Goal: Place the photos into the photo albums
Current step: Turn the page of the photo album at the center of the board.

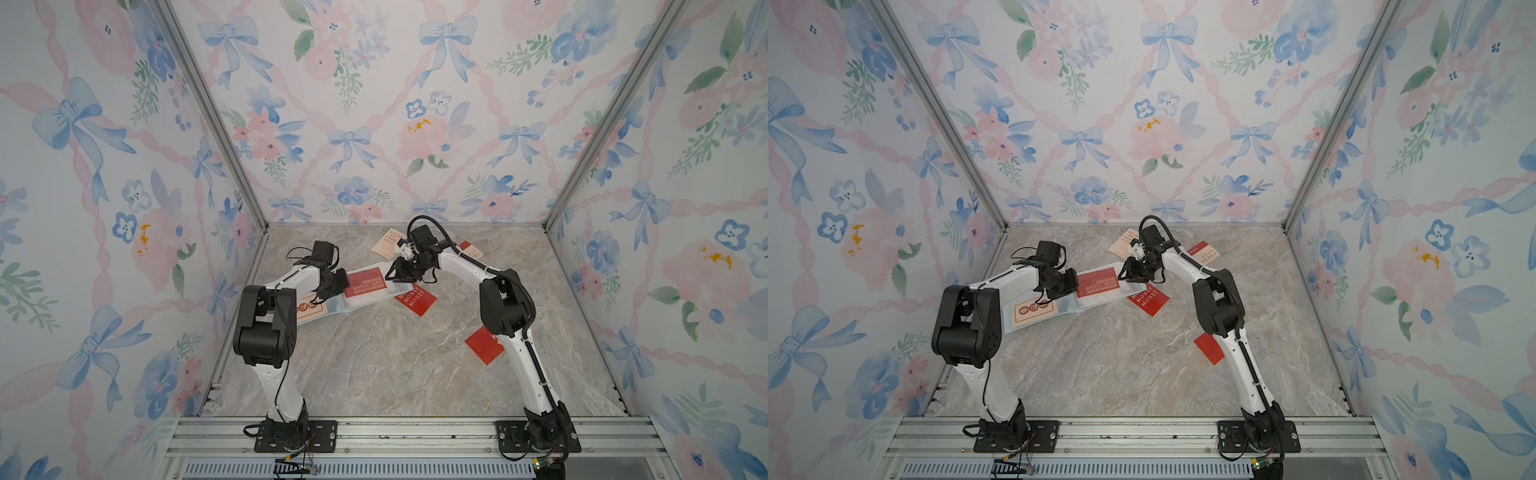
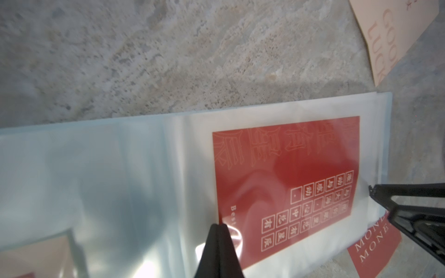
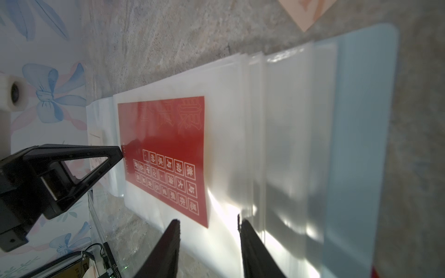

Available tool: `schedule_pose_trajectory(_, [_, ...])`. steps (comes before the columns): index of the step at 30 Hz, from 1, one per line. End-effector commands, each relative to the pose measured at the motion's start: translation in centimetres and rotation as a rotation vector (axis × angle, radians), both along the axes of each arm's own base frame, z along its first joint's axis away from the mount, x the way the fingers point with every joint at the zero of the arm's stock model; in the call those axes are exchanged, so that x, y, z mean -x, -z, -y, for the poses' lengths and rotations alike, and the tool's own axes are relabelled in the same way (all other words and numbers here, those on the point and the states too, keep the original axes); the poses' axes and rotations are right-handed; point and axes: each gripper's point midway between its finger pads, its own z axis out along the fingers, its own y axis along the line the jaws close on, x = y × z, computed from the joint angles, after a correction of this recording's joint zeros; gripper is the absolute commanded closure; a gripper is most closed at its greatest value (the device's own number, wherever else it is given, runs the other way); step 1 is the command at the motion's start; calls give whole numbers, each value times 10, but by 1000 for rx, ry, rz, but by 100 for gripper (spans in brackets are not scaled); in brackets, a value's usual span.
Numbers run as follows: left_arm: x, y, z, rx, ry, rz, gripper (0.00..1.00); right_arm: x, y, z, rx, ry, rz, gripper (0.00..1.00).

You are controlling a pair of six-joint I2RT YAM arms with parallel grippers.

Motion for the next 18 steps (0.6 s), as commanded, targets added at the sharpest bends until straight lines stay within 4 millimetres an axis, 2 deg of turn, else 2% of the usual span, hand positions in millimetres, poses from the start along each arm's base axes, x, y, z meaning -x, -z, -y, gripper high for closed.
schedule_pose_trajectory(1, [11, 18, 2, -16, 20, -55, 100, 13, 17, -6, 16, -18, -65, 58])
schedule_pose_trajectory(12, [12, 23, 5, -19, 25, -65, 100, 6, 18, 6, 35, 2, -53, 58])
schedule_pose_trajectory(15, [12, 26, 7, -19, 28, -69, 100, 8, 19, -4, -7, -3, -79, 58])
schedule_pose_trajectory(18, [13, 28, 8, -17, 29, -74, 100, 19, 21, -23, -56, -42, -116, 58])
